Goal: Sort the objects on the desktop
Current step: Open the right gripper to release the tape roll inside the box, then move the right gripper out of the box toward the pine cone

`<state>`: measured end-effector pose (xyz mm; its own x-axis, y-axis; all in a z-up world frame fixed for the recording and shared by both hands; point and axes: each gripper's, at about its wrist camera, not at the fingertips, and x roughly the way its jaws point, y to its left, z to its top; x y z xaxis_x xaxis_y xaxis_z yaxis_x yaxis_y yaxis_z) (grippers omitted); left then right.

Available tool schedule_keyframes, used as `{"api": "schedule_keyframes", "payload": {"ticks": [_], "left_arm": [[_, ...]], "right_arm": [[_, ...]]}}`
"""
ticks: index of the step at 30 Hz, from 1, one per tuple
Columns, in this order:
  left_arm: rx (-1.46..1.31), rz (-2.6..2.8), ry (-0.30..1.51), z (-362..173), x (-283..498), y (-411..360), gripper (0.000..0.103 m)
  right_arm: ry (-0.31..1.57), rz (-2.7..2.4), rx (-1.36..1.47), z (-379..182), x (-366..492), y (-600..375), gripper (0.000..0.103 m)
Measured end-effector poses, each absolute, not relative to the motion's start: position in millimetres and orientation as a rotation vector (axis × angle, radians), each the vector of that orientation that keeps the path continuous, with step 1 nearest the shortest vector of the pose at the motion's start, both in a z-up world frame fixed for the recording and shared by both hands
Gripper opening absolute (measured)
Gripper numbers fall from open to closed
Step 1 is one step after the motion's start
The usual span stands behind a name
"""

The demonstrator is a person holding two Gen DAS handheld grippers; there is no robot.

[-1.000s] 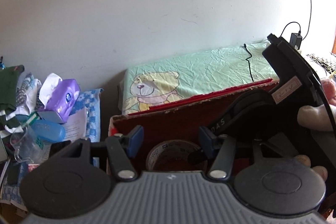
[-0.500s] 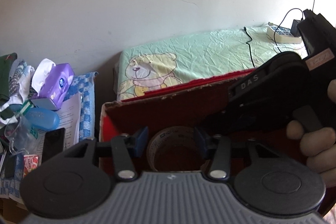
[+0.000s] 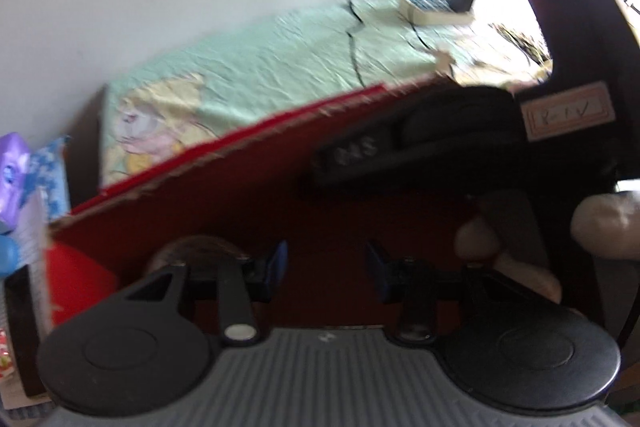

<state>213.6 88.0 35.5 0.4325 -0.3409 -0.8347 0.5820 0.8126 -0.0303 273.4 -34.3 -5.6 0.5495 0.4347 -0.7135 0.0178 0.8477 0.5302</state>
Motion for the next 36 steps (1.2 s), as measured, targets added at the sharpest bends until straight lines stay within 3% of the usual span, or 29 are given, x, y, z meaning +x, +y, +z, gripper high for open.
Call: {"api": "schedule_keyframes", "payload": {"ticks": [6,8,10,36], "left_arm": [[0.241,-0.52,1.159,10,235,84,0.047],[0.239,-0.472,1.151,10,236,86,0.049],[0.238,-0.4,1.149,8,238,87,0.057],[0.211,-0.241,1.114,9,240,101,0.058]], "right_arm": [[0.94,0.272,0.537,-5,277,-32,0.037],[0.94,0.271,0.535,2,274,-40,0.037],[0.941,0.27,0.53,4,275,-39,0.037],[1.019,0.312,0.522,-1,278,-37,0.037]]}}
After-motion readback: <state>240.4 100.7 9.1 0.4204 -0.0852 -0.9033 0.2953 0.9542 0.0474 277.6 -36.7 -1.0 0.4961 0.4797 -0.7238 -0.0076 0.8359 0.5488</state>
